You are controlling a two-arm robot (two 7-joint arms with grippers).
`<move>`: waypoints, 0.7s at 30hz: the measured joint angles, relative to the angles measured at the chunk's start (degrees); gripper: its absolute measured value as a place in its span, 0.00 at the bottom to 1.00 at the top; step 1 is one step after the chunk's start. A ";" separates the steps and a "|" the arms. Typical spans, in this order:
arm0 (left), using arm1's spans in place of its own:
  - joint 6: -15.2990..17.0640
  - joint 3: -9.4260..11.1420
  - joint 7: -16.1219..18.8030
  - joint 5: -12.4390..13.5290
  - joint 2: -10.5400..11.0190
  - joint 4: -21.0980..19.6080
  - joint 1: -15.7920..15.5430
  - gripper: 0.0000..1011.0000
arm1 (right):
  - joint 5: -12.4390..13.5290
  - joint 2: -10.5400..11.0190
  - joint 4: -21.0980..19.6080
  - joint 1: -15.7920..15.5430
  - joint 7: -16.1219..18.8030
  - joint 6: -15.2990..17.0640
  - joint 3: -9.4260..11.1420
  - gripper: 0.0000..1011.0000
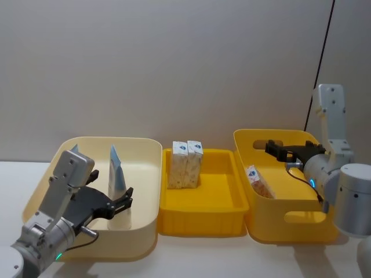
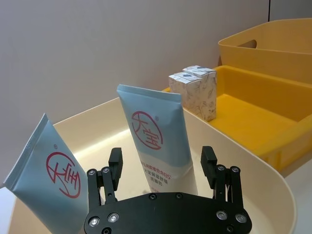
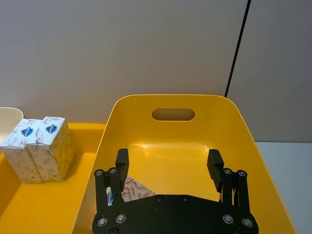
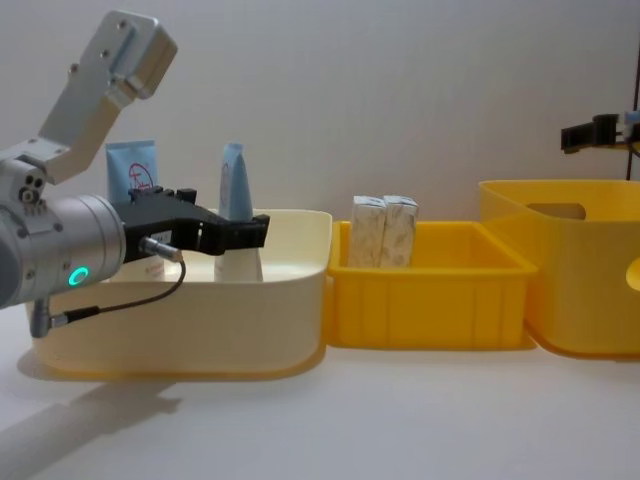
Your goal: Bimanual collaborative sorting of washing and personal care products
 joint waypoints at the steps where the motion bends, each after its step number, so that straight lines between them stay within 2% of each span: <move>1: -0.04 -0.02 -0.07 0.01 -0.06 0.21 -0.11 0.99 | 0.00 0.00 0.00 0.00 0.00 0.00 0.00 0.99; 21: -2.35 -0.07 -2.92 0.60 -2.60 6.97 -4.19 0.99 | 0.00 0.00 0.00 0.00 0.00 0.01 0.00 0.99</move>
